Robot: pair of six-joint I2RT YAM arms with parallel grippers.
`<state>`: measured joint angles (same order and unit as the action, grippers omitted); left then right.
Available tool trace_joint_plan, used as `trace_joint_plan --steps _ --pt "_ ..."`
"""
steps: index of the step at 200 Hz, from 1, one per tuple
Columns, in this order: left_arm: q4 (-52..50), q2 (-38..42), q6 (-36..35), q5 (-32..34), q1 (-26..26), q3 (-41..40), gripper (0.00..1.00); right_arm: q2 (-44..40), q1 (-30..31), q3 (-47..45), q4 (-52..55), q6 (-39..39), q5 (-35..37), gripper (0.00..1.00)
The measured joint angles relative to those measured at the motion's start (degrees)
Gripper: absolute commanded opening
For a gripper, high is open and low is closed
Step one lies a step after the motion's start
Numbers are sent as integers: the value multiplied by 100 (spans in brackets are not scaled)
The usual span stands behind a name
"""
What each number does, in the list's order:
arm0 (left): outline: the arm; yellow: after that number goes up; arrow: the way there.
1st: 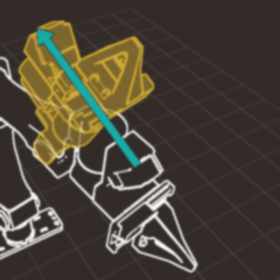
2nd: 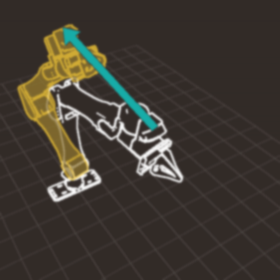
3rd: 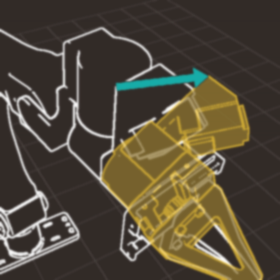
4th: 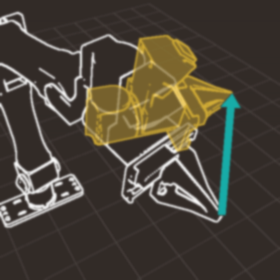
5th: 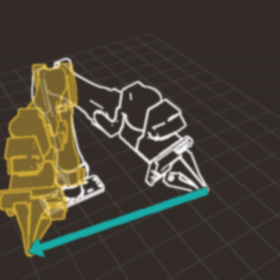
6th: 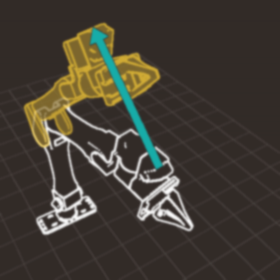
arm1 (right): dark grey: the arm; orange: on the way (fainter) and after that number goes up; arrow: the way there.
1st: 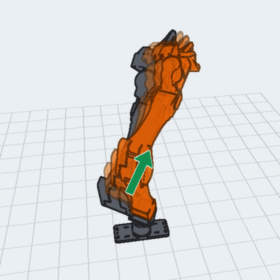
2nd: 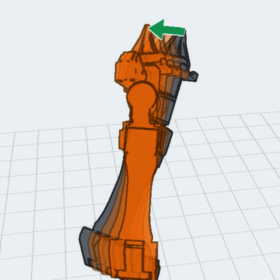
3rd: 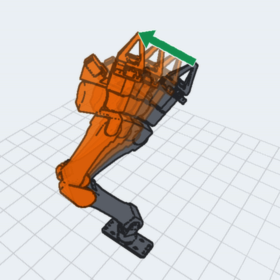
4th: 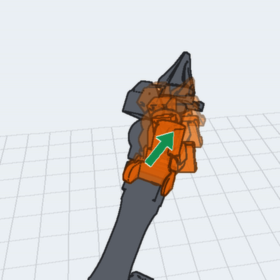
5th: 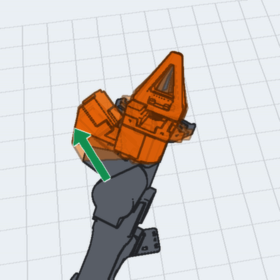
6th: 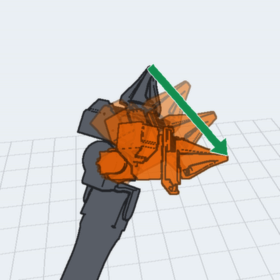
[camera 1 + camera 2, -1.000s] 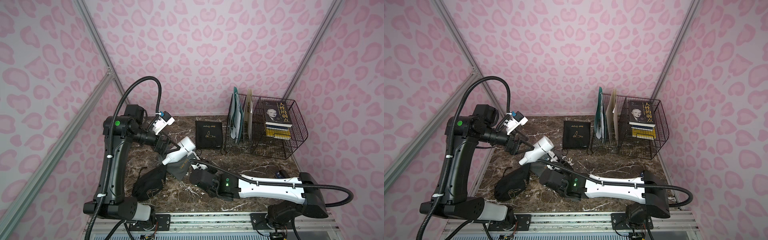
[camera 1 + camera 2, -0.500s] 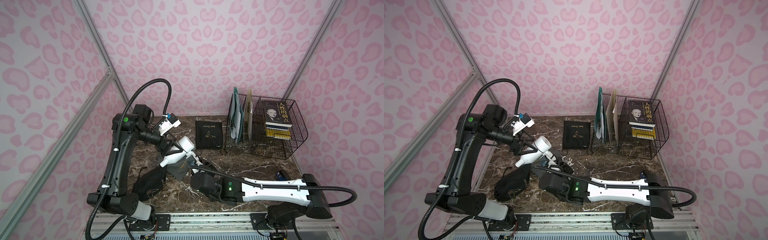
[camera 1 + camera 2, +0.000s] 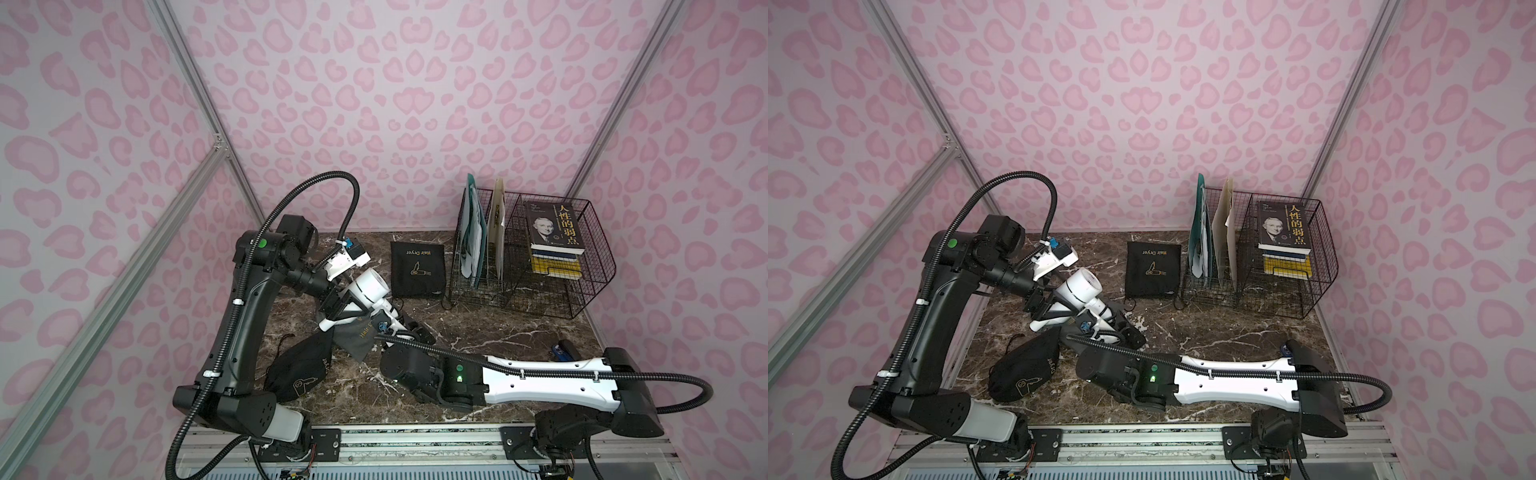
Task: Pack away hair dryers
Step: Pick up the hair dryer from the center of the board.
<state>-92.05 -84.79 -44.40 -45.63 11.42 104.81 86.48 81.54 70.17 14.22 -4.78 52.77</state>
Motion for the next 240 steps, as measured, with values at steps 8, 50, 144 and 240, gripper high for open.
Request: trace_joint_plan --steps 8,50,144,240 --pt "0 0 -2 -2 17 -24 86 -11 11 -2 -31 4 22 0" --pt "0 7 -26 -59 98 -37 74 -26 50 -22 -107 149 70 0" --pt "50 136 -164 -105 181 -284 30 15 133 -55 -146 321 334 0" --pt "0 184 146 50 225 22 2 251 98 142 -153 210 398 76"
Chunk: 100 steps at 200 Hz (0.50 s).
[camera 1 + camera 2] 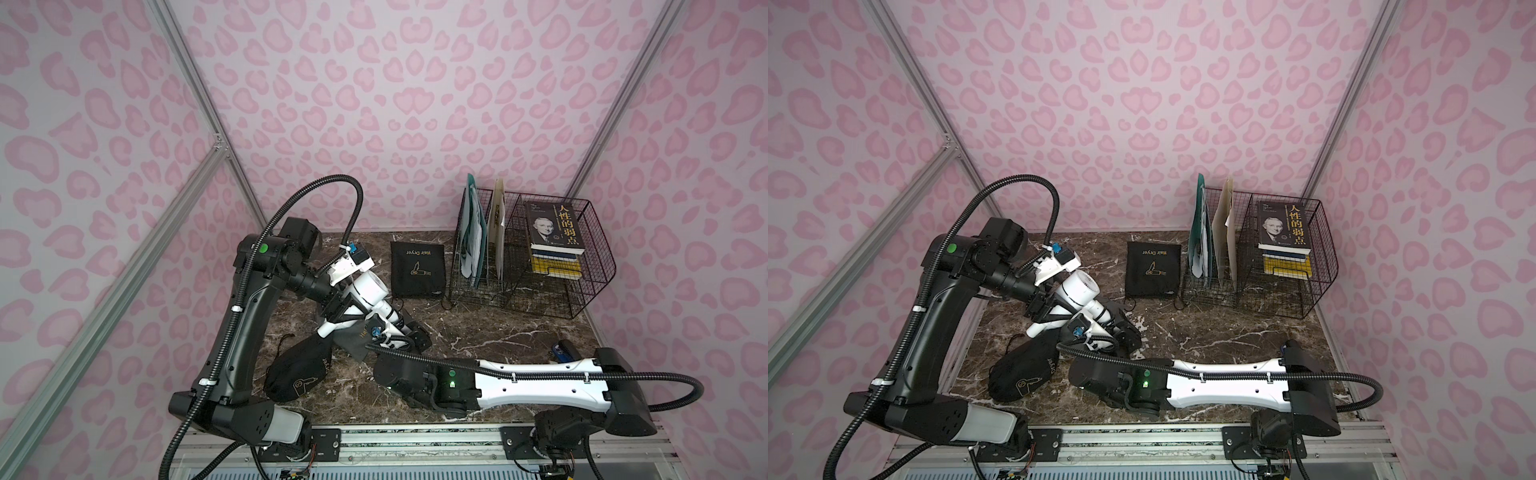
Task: Pack away hair dryers
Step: Pick up the hair dryer from the center of the board.
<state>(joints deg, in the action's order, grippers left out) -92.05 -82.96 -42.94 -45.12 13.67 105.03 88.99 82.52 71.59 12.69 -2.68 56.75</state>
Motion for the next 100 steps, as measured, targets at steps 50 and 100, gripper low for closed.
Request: trace_joint_plan --steps 50,100 --pt "-2 -225 98 46 -2 420 2 -127 -46 557 1185 -605 -975 83" --pt "-2 -361 129 105 -7 708 2 -737 -247 1067 2190 -911 -2645 81"
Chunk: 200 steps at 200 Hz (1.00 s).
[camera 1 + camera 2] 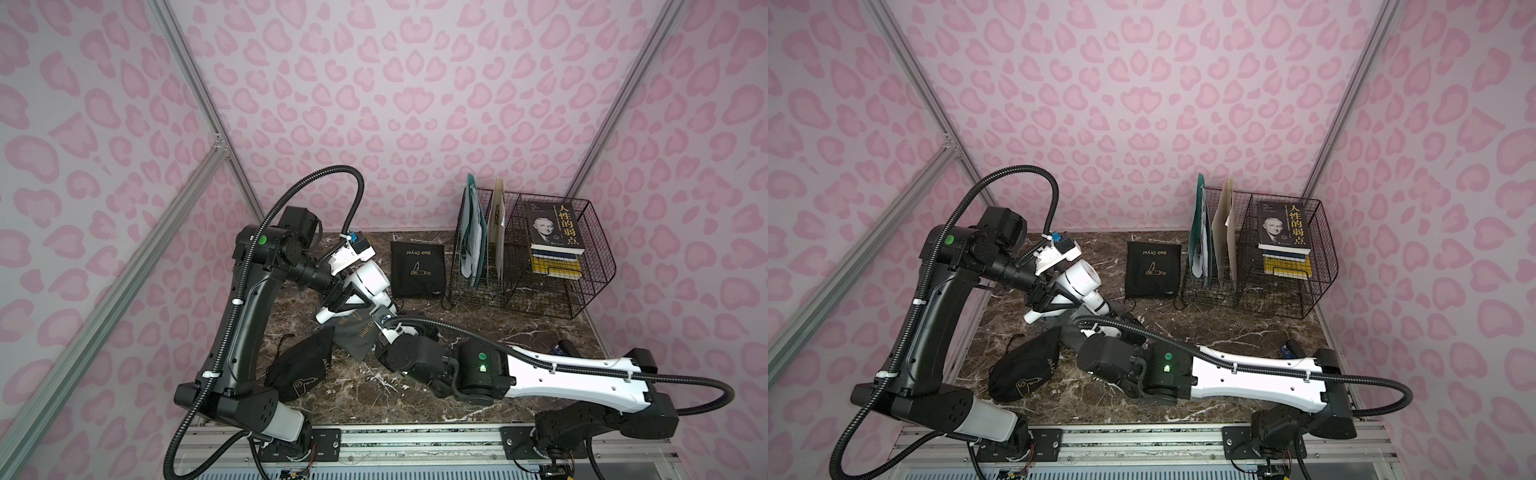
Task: Pack away hair dryers
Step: Pick up the hair dryer from the center of the board, then fold the hair dryer.
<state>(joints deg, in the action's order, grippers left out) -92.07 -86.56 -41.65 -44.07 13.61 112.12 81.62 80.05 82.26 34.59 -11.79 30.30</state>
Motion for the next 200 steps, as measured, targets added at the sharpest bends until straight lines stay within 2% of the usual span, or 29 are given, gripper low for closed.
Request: trace_joint_plan --steps 22,52,76,92,122,155,200 --pt "0 -15 0 -13 0 48 2 -535 -649 -131 -15 -111 -1456 80" --pt "0 -13 4 -153 -4 50 2 -1281 -1585 -769 -103 -109 -3279 79" --pt "0 35 17 -289 7 48 2 -1753 -2446 -1329 -195 -107 -4356 77" --pt "0 92 72 -407 22 46 2 -1932 -2793 -1576 -398 -105 -5005 77" --pt "0 164 140 -671 37 11 2 -2017 -3121 -1733 -737 -105 -5855 76" --pt "0 256 155 -879 50 -33 2 -2017 -3241 -1792 -1014 -105 -6452 74" --pt "0 354 149 -1054 66 -59 2 -1926 -3445 -1941 -1193 -164 -6999 64"
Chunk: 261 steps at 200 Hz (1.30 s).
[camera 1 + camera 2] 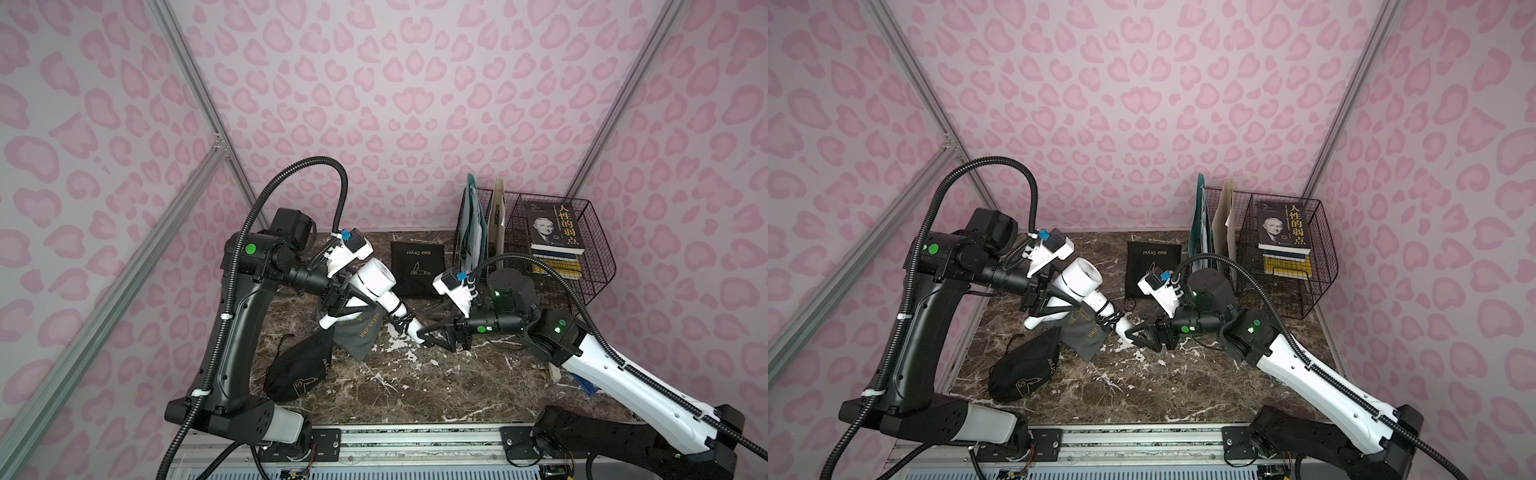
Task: Pack away hair dryers
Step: Fold the hair dryer.
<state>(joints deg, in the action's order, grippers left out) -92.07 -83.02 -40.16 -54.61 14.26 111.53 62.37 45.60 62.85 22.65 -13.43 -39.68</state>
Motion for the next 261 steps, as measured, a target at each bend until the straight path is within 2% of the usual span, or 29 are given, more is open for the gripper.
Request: trace_joint_plan --steps 29,47,66,90,110,149,181,261 --pt "0 4 -2 -46 4 0 2 26 -37 -81 -238 -118 -328 57" --pt "0 11 -7 -81 9 0 2 33 -44 -127 -376 -197 -501 43" --pt "0 11 -22 -87 9 0 2 85 -48 -160 -514 -267 -717 39" --pt "0 11 7 -98 4 0 2 164 -50 -238 -728 -319 -1016 23" --pt "0 2 57 -96 4 0 2 203 -50 -273 -846 -334 -1158 19" --pt "0 74 330 -111 -2 -166 2 234 -9 -341 -944 -522 -1322 17" --pt "66 393 831 -90 -11 -501 2 260 107 -352 -953 -734 -1453 8" --pt "929 975 1958 -90 -22 -1200 2 363 494 -577 -1766 -1572 -1366 0"
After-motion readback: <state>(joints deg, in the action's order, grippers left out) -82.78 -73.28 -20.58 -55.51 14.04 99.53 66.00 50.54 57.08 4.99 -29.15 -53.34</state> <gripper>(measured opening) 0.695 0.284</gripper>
